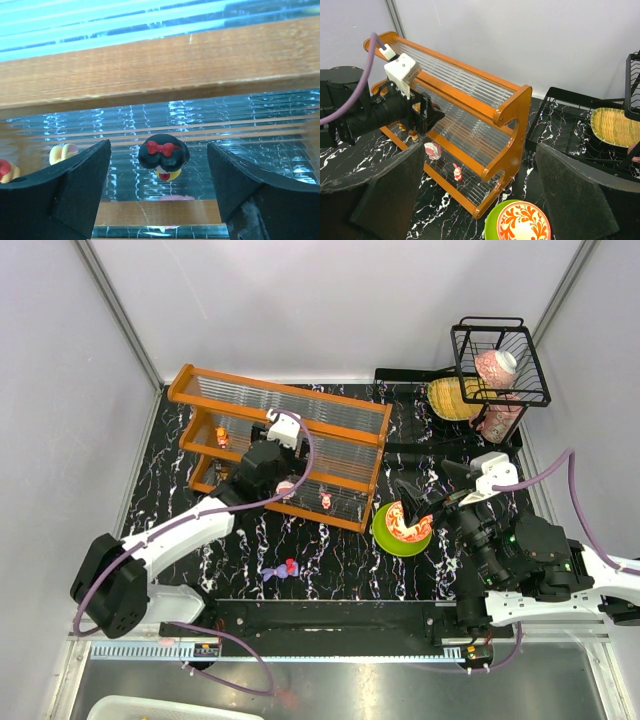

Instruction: Place and organize the plastic toys onto the shelf

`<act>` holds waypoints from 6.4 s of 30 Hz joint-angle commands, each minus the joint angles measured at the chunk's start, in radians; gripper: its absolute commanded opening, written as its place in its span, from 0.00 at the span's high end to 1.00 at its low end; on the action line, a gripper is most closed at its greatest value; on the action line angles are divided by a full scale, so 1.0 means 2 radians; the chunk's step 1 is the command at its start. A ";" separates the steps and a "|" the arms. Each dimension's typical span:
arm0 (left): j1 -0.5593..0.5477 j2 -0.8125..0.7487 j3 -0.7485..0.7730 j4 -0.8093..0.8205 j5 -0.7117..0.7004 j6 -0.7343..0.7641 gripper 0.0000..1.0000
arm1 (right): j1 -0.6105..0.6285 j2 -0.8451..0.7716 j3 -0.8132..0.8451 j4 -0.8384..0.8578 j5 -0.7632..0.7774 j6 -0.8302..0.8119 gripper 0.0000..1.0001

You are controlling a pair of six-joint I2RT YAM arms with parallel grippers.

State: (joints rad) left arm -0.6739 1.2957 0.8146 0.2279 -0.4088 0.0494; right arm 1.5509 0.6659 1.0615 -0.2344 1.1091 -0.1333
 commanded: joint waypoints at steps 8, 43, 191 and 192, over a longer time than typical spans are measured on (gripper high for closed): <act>0.001 -0.088 0.065 -0.059 0.011 -0.012 0.10 | -0.001 0.003 0.012 0.001 0.018 0.006 0.04; 0.002 -0.372 0.069 -0.390 -0.031 -0.200 0.05 | -0.077 0.342 -0.040 -0.016 -0.532 0.123 0.06; 0.001 -0.309 0.007 0.055 0.428 -0.342 0.12 | -0.275 0.179 0.039 0.153 -0.656 0.333 1.00; 0.001 -0.306 0.009 0.053 0.428 -0.341 0.12 | -0.275 0.179 0.039 0.153 -0.657 0.333 1.00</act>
State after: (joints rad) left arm -0.6739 0.6735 0.7792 0.3271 0.4519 -0.6369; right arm 1.0077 1.0203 1.1229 0.0116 -0.1833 0.5400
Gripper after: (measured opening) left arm 0.894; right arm 0.458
